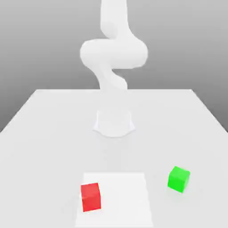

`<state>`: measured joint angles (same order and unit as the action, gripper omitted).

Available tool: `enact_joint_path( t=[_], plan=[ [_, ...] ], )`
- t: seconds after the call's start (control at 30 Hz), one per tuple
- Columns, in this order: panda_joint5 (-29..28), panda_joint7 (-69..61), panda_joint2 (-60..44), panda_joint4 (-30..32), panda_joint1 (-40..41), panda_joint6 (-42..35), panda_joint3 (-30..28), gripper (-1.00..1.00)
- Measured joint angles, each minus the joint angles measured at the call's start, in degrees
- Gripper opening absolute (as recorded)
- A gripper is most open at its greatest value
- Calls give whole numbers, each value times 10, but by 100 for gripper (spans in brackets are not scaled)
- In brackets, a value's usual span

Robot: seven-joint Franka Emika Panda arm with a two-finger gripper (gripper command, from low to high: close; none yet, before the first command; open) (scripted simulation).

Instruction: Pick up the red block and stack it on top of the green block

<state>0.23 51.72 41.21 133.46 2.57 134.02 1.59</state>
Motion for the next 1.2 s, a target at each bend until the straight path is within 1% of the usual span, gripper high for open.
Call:
enact_joint_path(
  t=[0.3, 0.53, 0.83, 1.0, 1.03, 1.2],
  plan=[
    [-4, 223, -168, 61, 85, 81, 55, 0],
    [-21, 403, -298, 108, 133, 144, 81, 0],
    [-31, 623, -464, 166, 159, 225, 78, 0],
    [-65, 668, -565, 158, 138, 305, 49, 0],
    [-71, 672, -584, 156, 132, 321, 41, -100],
    [-71, 673, -584, 156, 132, 323, 41, -100]
  ],
)
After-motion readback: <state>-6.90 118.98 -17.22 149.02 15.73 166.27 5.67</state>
